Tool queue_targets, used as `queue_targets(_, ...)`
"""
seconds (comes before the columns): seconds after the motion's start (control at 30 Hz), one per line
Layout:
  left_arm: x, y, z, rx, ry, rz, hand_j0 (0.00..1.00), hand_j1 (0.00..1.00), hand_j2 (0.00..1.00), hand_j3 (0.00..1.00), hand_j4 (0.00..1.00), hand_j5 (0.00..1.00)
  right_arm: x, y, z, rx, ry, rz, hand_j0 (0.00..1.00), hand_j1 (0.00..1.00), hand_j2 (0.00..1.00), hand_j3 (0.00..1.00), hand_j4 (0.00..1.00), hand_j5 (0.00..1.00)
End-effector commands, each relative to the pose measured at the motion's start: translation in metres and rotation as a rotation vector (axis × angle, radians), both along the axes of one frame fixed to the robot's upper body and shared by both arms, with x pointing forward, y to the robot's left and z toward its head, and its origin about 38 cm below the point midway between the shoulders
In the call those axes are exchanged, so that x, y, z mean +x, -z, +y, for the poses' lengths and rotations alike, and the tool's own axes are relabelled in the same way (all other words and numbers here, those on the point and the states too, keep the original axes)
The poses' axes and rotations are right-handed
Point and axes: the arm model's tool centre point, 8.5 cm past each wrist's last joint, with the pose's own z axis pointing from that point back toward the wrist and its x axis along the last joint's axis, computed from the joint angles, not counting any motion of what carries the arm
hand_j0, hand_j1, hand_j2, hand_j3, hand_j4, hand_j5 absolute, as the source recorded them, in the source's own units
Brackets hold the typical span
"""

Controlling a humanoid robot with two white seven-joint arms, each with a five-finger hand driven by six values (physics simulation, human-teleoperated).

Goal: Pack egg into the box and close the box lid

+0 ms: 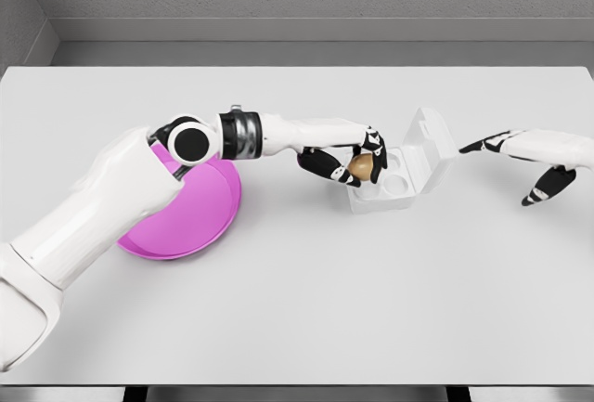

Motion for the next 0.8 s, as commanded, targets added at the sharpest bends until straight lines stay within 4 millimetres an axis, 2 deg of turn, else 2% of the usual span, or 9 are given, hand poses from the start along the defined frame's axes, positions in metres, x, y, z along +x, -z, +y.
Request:
queue_targets(0.0, 0.000, -0.001, -0.001, -0.009, -0.008, 0.016, 0.38, 0.38, 0.38, 0.38, 0.38, 0.38, 0.000, -0.001, 0.000, 0.004, 0.003, -0.001, 1.00, 1.00, 1.00, 1.00, 1.00, 1.00)
queue_targets(0.27, -0.007, 0.005, -0.007, -0.008, 0.013, 0.035, 0.38, 0.38, 0.38, 0.38, 0.38, 0.38, 0.000, -0.001, 0.000, 0.004, 0.003, -0.001, 1.00, 1.00, 1.00, 1.00, 1.00, 1.00)
queue_targets(0.5, -0.002, 0.010, -0.004, 0.020, -0.039, 0.076, 0.38, 0.38, 0.38, 0.38, 0.38, 0.38, 0.000, -0.001, 0.000, 0.004, 0.003, 0.000, 1.00, 1.00, 1.00, 1.00, 1.00, 1.00)
queue_targets(0.77, -0.011, 0.000, -0.008, -0.015, -0.004, 0.070, 0.38, 0.38, 0.38, 0.38, 0.38, 0.38, 0.001, -0.001, 0.000, 0.005, 0.002, -0.001, 1.00, 1.00, 1.00, 1.00, 1.00, 1.00)
